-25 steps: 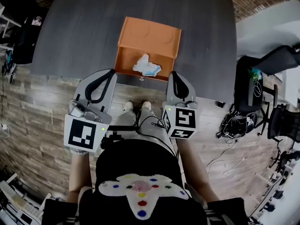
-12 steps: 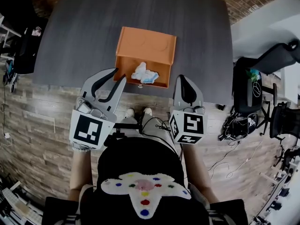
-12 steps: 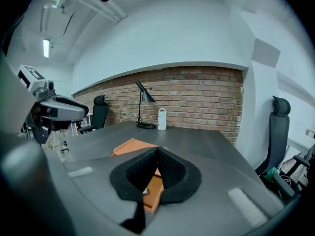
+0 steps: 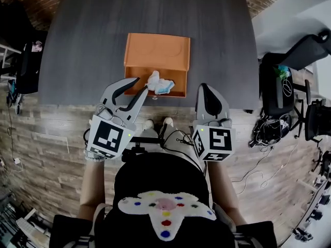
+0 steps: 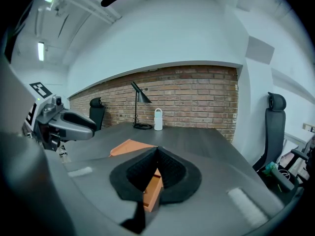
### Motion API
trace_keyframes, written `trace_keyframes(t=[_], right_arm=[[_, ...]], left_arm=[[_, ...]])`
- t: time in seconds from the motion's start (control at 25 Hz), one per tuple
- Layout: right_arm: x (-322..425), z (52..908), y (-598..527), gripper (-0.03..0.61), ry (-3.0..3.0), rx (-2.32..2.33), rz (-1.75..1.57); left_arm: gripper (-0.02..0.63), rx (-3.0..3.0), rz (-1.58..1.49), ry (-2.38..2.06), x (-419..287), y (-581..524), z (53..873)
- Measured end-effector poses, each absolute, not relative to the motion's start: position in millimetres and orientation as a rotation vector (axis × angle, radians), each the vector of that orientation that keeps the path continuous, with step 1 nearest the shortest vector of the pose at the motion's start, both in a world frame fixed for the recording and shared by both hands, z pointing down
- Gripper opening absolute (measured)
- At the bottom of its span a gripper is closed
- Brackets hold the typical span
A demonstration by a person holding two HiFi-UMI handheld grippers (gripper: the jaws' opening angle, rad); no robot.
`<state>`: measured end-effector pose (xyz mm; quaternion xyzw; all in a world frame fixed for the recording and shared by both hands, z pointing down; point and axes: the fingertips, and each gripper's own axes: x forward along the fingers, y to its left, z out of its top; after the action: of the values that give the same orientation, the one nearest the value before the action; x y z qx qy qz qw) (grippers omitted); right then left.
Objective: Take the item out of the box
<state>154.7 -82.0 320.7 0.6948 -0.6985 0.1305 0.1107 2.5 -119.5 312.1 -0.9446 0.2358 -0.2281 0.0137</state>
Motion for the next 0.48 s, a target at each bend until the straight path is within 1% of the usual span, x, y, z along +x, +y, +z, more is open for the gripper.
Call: trace_keyframes(t=[0.28, 0.48], right_arm=[[184, 329, -71, 0.009, -2.004, 2.086, 0.427], [187, 335, -60, 0.009, -1.965, 2.106, 0.463]], left_arm=[[0.084, -2.924, -0.878, 0.524, 41, -121, 359], [0.084, -2.897, -0.976, 0.362, 53, -120, 385]])
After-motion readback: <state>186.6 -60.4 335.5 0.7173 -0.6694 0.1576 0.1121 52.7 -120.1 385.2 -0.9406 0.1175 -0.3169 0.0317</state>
